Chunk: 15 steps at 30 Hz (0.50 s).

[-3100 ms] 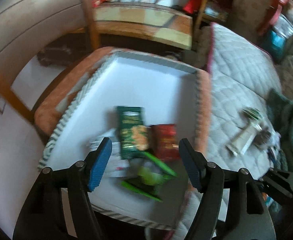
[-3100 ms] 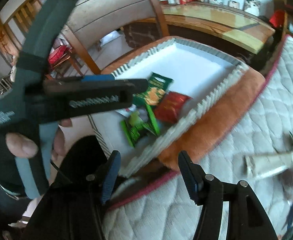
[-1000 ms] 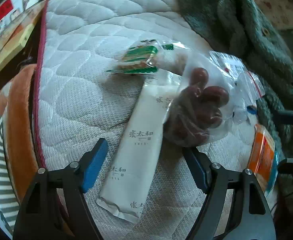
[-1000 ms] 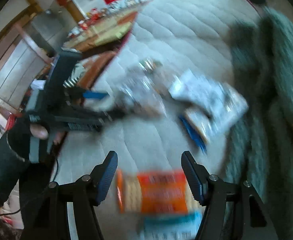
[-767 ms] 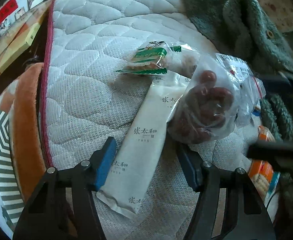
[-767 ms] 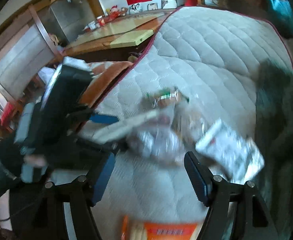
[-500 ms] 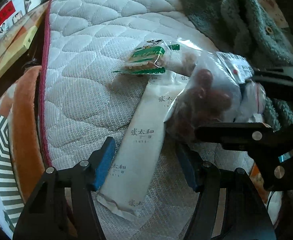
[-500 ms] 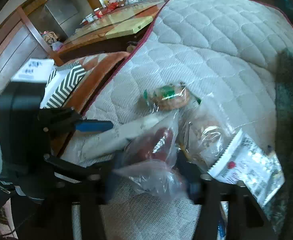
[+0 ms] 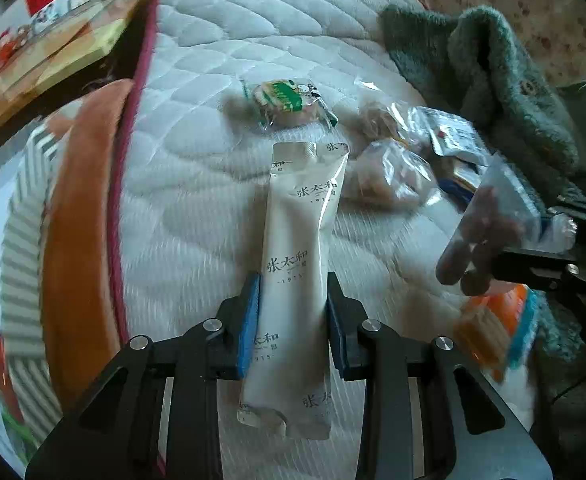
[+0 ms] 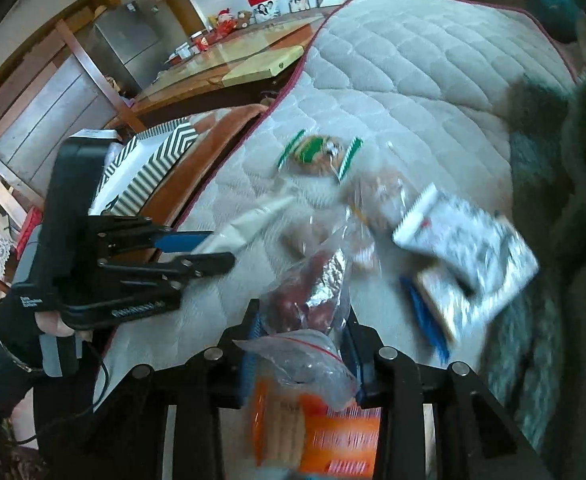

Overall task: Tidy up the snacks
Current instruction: 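Grasp the white stick packet with left while right grasps the date bag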

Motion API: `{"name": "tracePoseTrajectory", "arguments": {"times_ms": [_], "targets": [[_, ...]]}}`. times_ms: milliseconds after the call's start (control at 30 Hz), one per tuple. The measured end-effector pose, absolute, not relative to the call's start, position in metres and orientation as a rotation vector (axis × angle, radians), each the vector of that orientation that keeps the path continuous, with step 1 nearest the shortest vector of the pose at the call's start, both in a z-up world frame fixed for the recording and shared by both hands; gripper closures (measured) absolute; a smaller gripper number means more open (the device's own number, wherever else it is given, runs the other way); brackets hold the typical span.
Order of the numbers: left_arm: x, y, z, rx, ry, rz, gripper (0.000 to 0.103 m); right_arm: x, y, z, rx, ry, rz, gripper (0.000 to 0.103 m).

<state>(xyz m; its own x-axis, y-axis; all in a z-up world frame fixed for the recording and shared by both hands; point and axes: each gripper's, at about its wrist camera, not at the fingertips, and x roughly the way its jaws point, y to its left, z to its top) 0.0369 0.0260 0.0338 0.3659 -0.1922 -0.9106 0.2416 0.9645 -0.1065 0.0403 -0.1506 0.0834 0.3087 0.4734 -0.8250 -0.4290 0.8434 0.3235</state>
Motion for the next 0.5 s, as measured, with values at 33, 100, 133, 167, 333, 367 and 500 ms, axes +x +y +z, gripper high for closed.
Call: {"name": "tracePoseTrajectory", "arguments": {"times_ms": [33,100,133,167,333,367,500], "targets": [[0.029,0.028,0.037,0.034,1.159,-0.269,0.073,0.037,-0.151,0.084,0.051,1.107,0.597,0.068],[0.017,0.032,0.043,0.017,1.147,-0.251,0.073,0.027,-0.151,0.087,0.064,1.104,0.605,0.068],[0.01,0.034,0.047,0.013,1.142,-0.236,0.073,0.024,-0.149,0.089,0.065,1.1,0.608,0.068],[0.005,0.035,0.05,0.013,1.136,-0.224,0.073,0.018,-0.145,0.091,0.058,1.093,0.617,0.068],[-0.015,0.04,0.061,-0.006,1.116,-0.2,0.073,0.008,-0.133,0.089,0.0,1.121,0.612,0.068],[-0.019,0.042,0.061,-0.024,1.117,-0.197,0.073,0.007,-0.132,0.088,-0.003,1.13,0.611,0.068],[-0.025,0.047,0.056,-0.061,1.136,-0.195,0.073,0.008,-0.131,0.076,-0.01,1.141,0.572,0.049]]}}
